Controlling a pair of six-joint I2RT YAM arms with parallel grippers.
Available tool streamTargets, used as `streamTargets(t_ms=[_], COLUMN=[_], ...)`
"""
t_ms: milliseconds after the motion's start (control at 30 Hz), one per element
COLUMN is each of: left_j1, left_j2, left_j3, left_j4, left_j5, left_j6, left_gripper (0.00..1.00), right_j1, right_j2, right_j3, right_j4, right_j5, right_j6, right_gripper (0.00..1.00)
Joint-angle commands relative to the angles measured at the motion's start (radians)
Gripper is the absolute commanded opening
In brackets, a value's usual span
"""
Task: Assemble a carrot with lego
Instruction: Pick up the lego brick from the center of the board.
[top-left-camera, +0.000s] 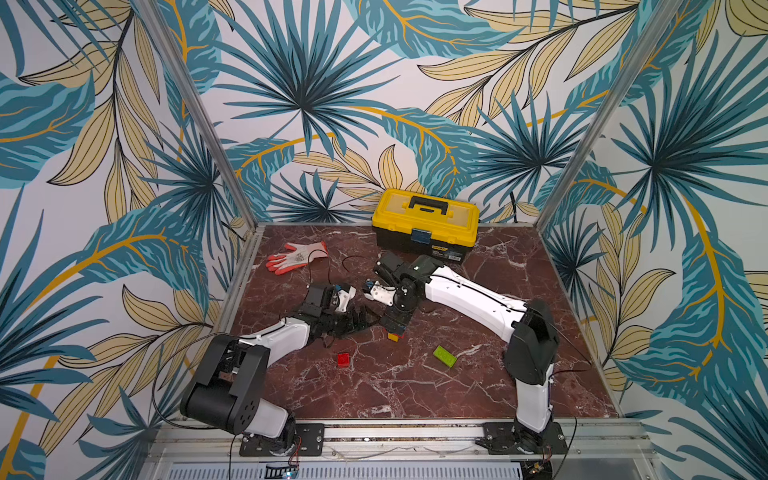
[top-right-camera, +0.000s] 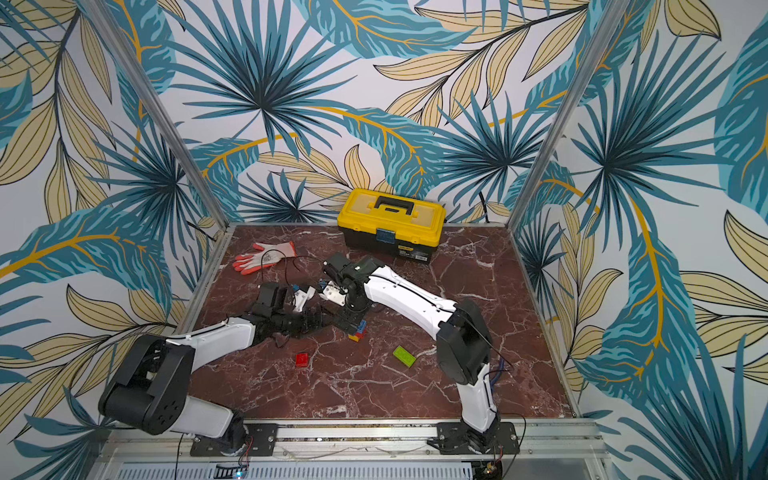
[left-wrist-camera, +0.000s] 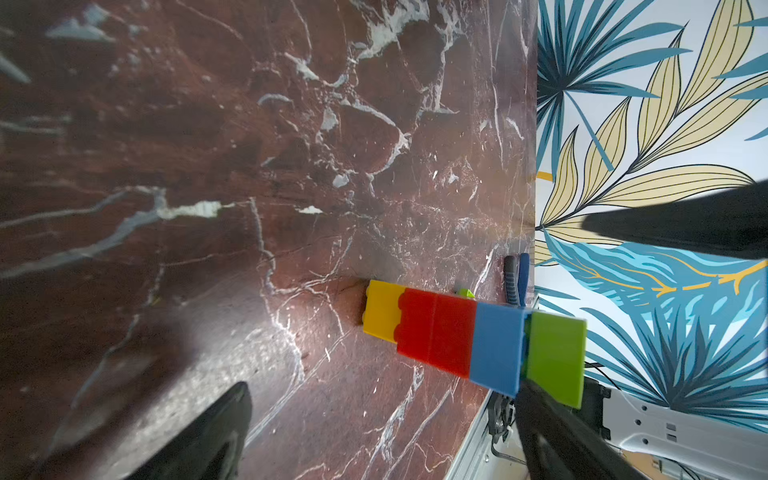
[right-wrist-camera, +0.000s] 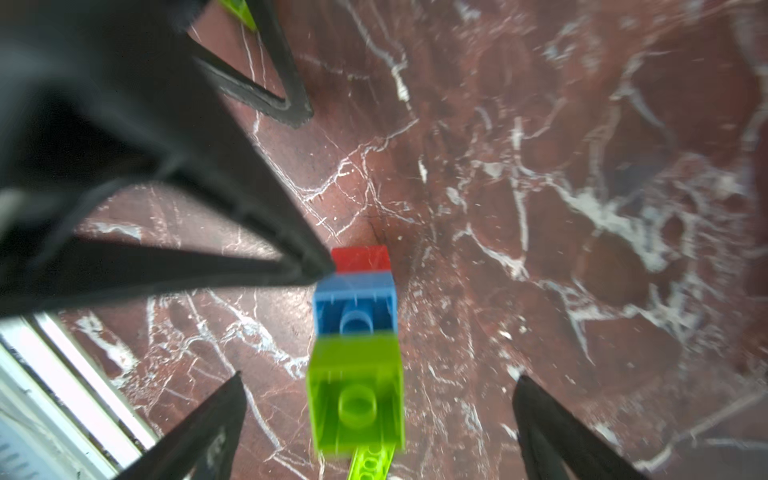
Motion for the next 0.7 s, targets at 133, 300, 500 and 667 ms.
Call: streamTargets(t_ms=[133,300,500,667], left_j1=[0.003,0.006,0.008,0.007], left_j2=[-0.025,-0.056,-0.104,-0.142], left_j3=[-0.009,-0.019,-0.023,-0.037], left_j4=[0.021,0.020,0.018,0.017], left_j5=[-0.005,-0.034,-0.018,-0.012], left_j6=[0.002,-0.016,-0.030,-0.038], left_gripper=[0.99,1.00,0.99,0.99], right_j1=[-0.027,-0.069,-0.111,-0.121], right_j2=[-0.398,-0.629,-0.728,-0.639], right_j3=[-0.358,-0.690,-0.932,-0.915], right_j4=[0.157,0.306,0.342,0.320], right_j5=[0.166,0.239,0.239,0.146], right_j6=[0.088,0.077,0.073,0.085], right_gripper=[0.99,0.99,0.99,0.97])
